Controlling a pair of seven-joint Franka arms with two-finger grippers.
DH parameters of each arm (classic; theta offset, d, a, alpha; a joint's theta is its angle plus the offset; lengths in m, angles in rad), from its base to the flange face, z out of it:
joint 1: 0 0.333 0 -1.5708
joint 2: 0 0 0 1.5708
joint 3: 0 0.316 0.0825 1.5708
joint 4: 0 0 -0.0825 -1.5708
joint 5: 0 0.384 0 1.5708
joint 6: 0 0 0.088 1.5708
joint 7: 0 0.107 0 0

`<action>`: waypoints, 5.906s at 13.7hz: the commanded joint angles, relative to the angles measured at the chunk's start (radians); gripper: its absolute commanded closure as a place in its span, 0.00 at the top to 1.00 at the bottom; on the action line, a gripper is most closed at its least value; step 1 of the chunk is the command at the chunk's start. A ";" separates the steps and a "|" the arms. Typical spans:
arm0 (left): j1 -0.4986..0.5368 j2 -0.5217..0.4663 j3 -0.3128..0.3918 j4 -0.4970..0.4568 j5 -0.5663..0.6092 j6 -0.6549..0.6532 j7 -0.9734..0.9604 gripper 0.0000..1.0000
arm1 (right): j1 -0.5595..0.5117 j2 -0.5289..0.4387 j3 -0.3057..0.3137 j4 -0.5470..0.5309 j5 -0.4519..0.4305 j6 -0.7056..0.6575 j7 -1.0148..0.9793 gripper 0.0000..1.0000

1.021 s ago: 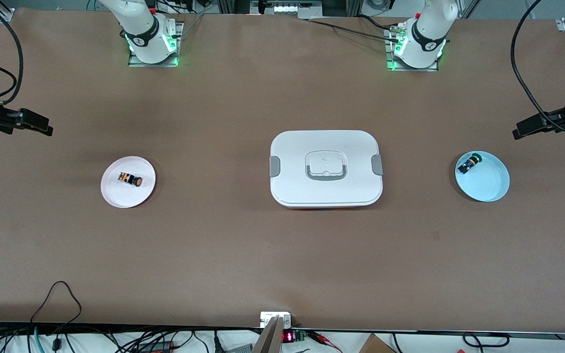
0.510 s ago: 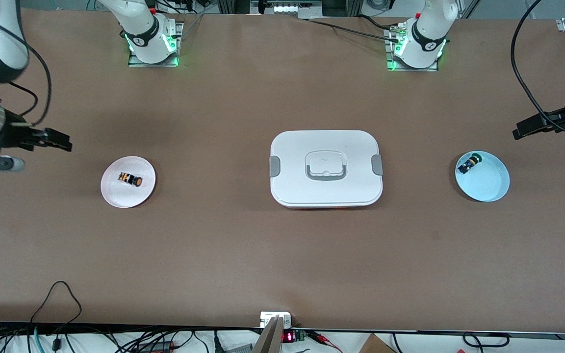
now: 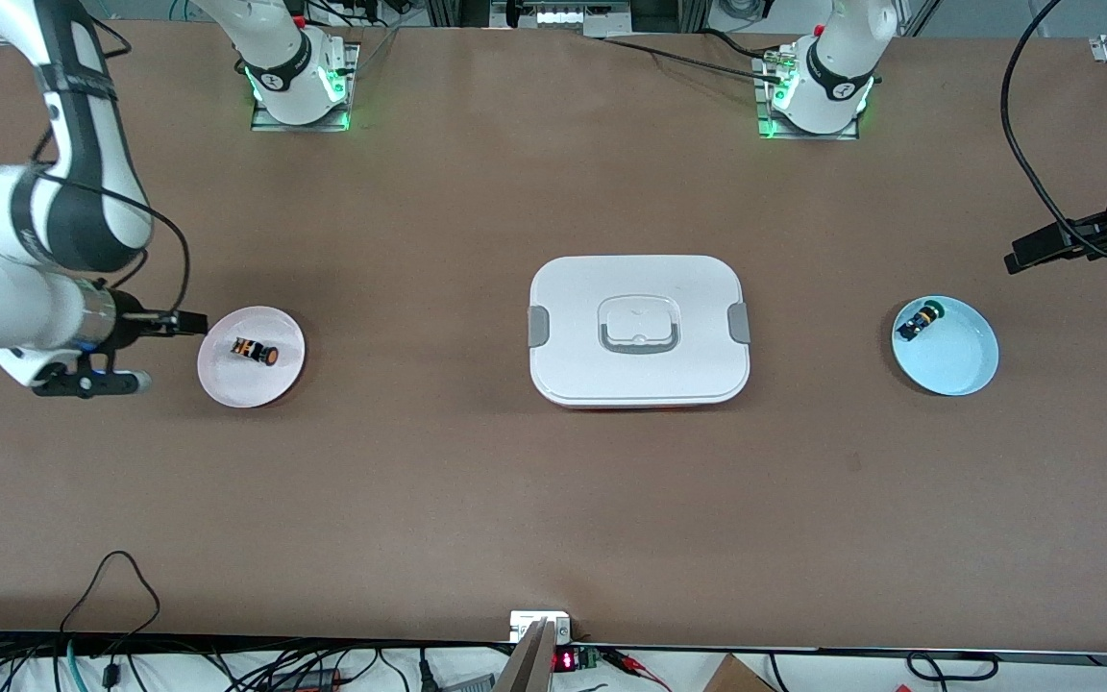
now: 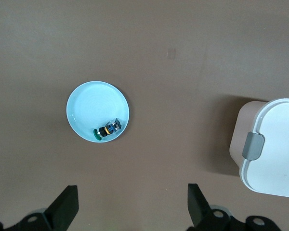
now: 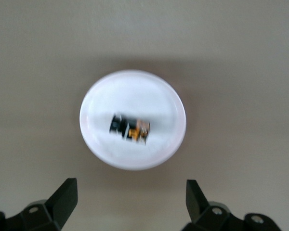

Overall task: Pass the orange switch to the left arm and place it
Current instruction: 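Move the right gripper over the orange switch on the white plate, then lower the right gripper and close it on the orange switch, then lift the switch with the right gripper while the left gripper reaches out, then carry the switch above the box toward the left gripper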

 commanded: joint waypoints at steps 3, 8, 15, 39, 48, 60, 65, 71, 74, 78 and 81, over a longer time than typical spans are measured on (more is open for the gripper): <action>-0.006 0.010 0.008 0.024 -0.012 -0.004 0.016 1.00 | 0.001 -0.021 0.000 -0.301 0.014 0.438 0.006 1.00; -0.006 0.010 0.008 0.024 -0.013 -0.004 0.016 1.00 | 0.001 0.024 0.000 -0.332 0.073 0.475 0.064 1.00; -0.006 0.010 0.008 0.024 -0.015 -0.004 0.016 1.00 | -0.023 0.067 0.000 -0.345 0.122 0.483 0.078 1.00; -0.006 0.011 0.008 0.022 -0.015 -0.006 0.016 1.00 | 0.006 0.108 0.000 -0.342 0.112 0.526 0.066 0.50; -0.006 0.011 0.008 0.024 -0.017 -0.006 0.016 1.00 | 0.060 -0.001 0.040 -0.183 0.110 0.217 0.012 0.13; 0.038 0.049 0.165 -0.017 -0.598 -0.160 0.101 1.00 | 0.070 -0.151 0.247 0.199 0.301 -0.035 -0.465 0.11; 0.037 0.091 0.171 -0.172 -1.005 -0.175 0.104 1.00 | 0.076 -0.136 0.294 0.242 0.616 -0.029 -0.913 0.08; -0.017 0.120 0.091 -0.330 -1.383 -0.052 0.093 1.00 | 0.127 -0.044 0.294 0.239 1.004 0.040 -1.400 0.07; -0.032 0.117 -0.024 -0.347 -1.503 0.119 0.093 1.00 | 0.182 0.021 0.294 0.242 1.245 0.069 -1.528 0.08; -0.064 0.103 -0.179 -0.363 -1.651 0.382 0.102 1.00 | 0.245 0.068 0.294 0.244 1.561 0.167 -1.726 0.08; -0.083 0.091 -0.252 -0.363 -1.721 0.498 0.102 1.00 | 0.265 0.096 0.294 0.248 1.662 0.176 -1.815 0.08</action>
